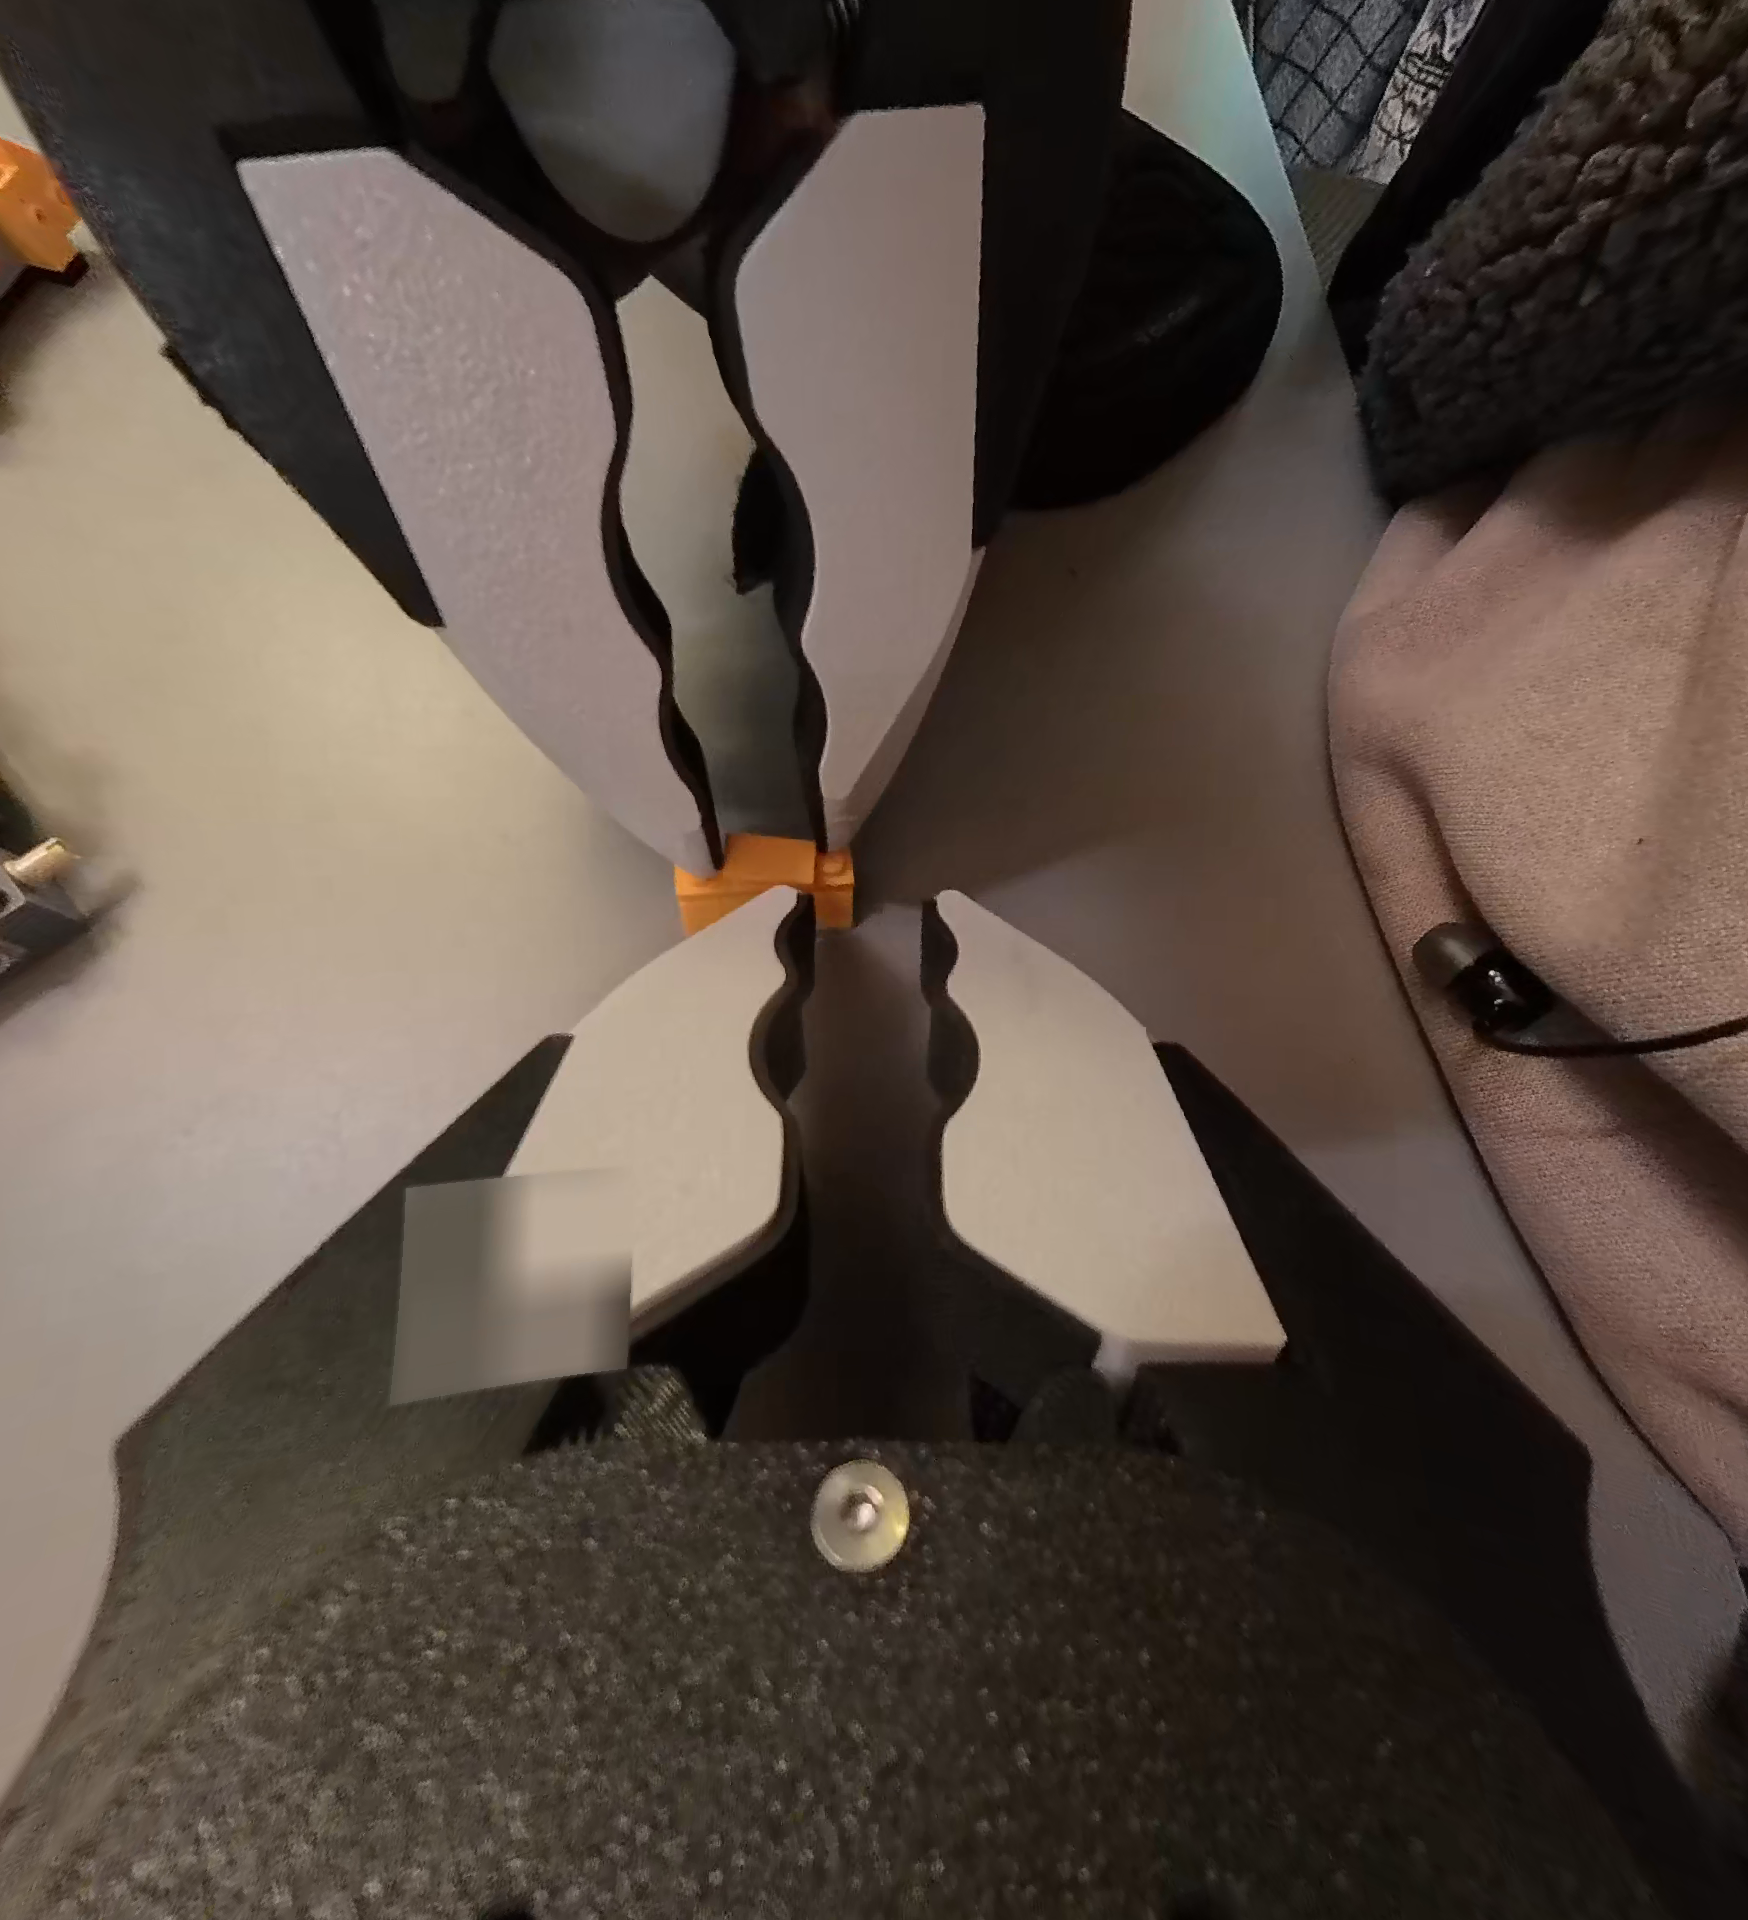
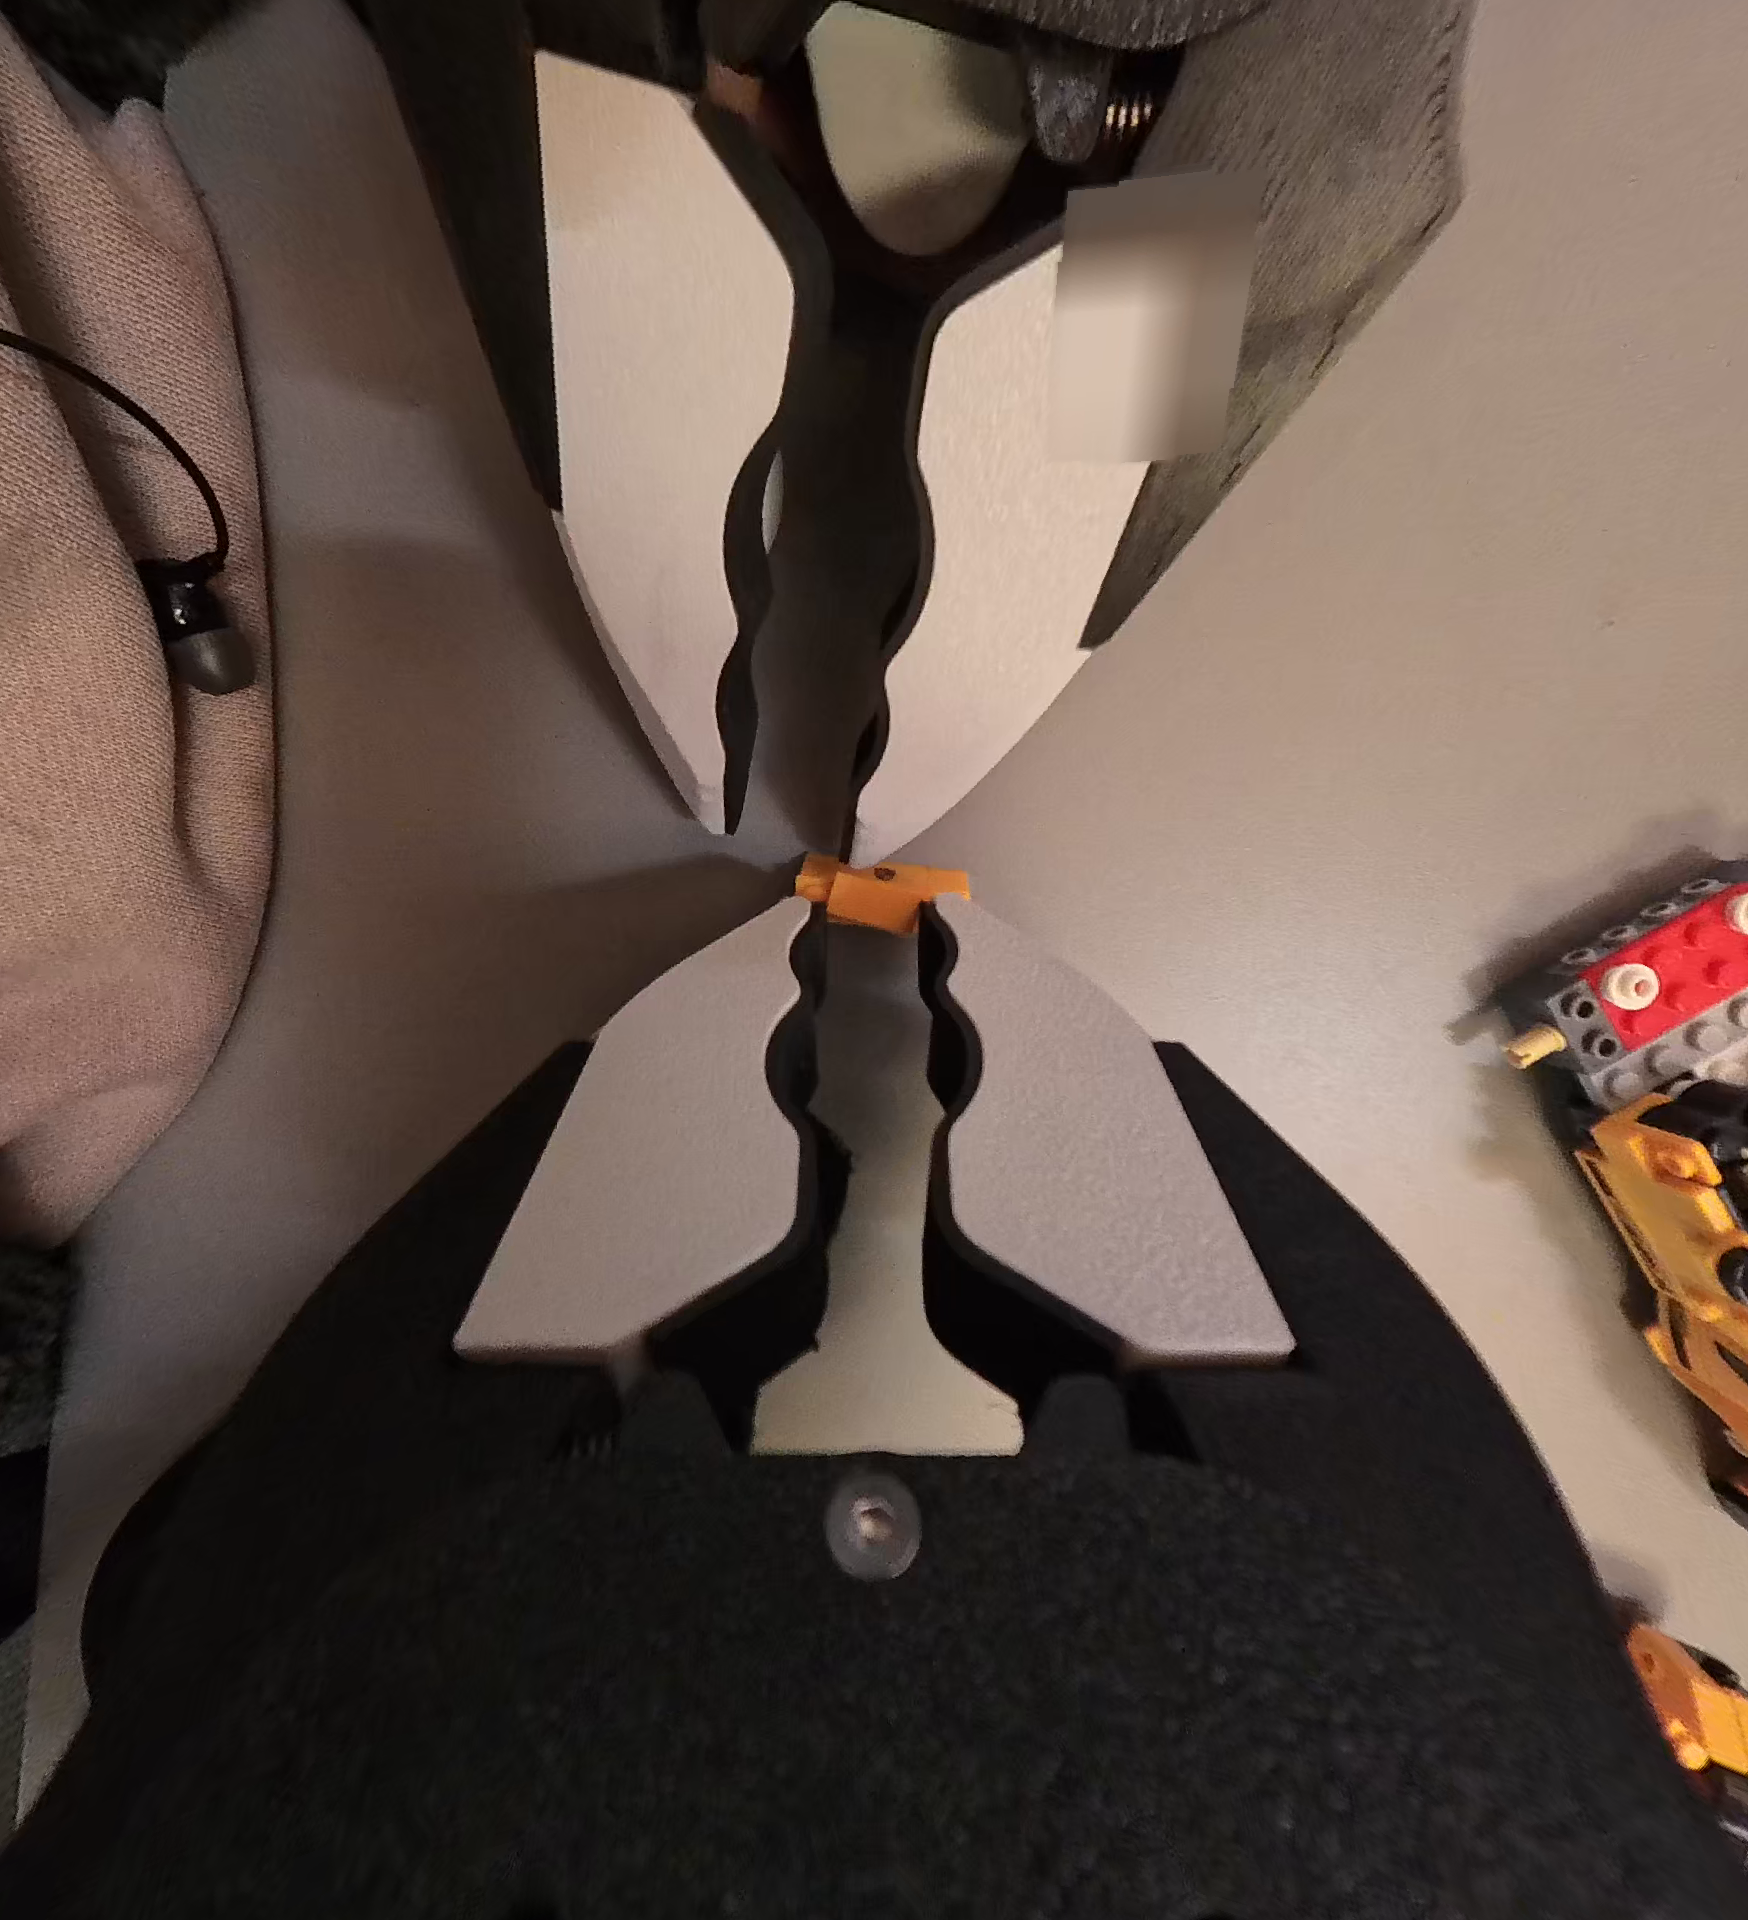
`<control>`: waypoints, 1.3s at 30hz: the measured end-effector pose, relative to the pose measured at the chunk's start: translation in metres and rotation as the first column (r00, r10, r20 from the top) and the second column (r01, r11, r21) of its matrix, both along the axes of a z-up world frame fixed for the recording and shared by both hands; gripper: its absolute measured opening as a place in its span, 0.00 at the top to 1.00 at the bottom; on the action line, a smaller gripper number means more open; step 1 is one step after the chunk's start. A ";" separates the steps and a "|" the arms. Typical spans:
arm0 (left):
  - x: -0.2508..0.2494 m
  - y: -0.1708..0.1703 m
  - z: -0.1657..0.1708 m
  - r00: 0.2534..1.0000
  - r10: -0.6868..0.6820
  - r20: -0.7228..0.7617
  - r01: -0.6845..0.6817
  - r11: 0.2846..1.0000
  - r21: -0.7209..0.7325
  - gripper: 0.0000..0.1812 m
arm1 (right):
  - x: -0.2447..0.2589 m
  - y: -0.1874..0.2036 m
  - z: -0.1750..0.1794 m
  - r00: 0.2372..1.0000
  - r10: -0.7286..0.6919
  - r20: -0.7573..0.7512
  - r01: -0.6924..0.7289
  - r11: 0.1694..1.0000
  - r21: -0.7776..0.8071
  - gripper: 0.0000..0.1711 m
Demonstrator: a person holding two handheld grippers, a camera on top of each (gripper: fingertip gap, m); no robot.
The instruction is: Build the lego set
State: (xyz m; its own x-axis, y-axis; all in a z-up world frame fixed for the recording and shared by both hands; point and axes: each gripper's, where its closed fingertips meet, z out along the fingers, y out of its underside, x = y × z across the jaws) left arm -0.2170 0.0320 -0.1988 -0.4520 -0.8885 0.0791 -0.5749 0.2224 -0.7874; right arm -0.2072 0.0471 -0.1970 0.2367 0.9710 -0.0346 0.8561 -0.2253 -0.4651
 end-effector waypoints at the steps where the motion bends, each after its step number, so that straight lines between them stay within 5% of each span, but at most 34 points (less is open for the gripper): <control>1: 0.000 0.000 0.000 1.000 0.000 -0.001 0.000 1.000 0.001 0.89 | 0.000 0.000 0.000 1.000 0.001 0.001 -0.001 1.000 0.002 0.90; 26: 0.001 0.000 -0.001 1.000 0.004 -0.009 -0.004 1.000 -0.004 0.89 | 0.004 0.003 0.006 0.999 -0.019 -0.026 0.020 1.000 0.006 0.90; 39: 0.002 0.001 0.000 1.000 0.011 -0.002 -0.011 1.000 0.001 0.89 | 0.009 0.012 0.006 0.888 -0.409 -0.211 0.372 0.908 -0.193 0.92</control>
